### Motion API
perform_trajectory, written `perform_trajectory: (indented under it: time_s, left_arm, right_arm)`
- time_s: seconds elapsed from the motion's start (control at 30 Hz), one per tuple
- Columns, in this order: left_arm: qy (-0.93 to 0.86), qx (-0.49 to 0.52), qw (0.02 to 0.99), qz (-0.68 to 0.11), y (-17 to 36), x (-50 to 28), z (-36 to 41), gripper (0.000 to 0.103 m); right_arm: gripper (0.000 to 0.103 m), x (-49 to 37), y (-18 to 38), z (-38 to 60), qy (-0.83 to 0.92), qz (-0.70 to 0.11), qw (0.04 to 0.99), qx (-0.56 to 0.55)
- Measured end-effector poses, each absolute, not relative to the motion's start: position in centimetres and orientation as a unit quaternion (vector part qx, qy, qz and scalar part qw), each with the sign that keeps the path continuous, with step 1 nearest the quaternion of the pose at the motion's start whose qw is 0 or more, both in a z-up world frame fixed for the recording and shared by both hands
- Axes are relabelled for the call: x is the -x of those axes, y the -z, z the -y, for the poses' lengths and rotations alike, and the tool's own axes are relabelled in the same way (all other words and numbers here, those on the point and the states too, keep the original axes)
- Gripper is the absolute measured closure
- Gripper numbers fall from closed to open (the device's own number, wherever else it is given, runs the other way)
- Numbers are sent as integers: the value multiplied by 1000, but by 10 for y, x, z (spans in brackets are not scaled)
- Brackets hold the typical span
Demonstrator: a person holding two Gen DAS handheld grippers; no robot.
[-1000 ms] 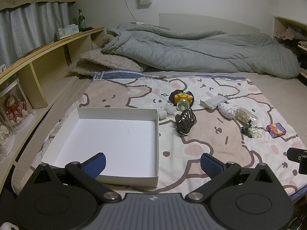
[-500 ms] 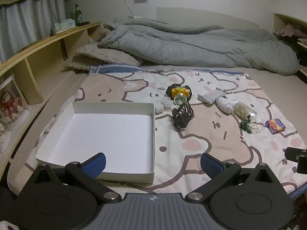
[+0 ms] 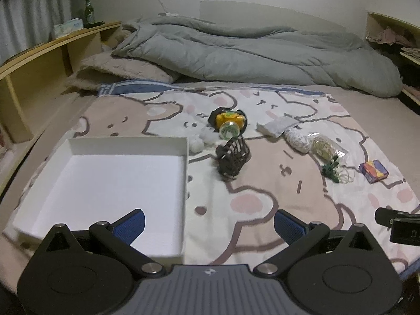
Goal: Organize objects
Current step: 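Reach the left tool to the dark coil while the right tool reaches the green peg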
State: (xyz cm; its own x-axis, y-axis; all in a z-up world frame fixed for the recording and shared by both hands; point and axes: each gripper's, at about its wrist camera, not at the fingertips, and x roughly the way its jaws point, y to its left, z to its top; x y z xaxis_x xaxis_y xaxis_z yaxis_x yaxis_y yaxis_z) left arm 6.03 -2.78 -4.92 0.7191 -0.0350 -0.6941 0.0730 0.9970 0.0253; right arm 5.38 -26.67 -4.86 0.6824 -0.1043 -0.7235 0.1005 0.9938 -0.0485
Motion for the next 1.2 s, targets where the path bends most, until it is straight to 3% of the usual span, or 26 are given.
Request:
perform_trajectory:
  time_s: [0.43,0.8,0.93,1.13,1.2]
  left_arm:
    - [49,11,922,-383,99,-147,48,8]
    - [39,52,913,-403,124,-202,37,30]
    - [44,59,910,-409,127,-214,36,41]
    - [58,73,902,-422,131,-232,42,43]
    - [64,69,901,-423,132,-237,45,43]
  right_arm:
    - [1,-128,88,307,68,-360,929,-58]
    - [21,-197,123,339,33,-360,932,-35]
    - [22,-221,137,344,12,-377,926,-20]
    - [22,-245,162,348,-1,-406,913,-29]
    - [30,-247,167,348,-2,-412,911,-33]
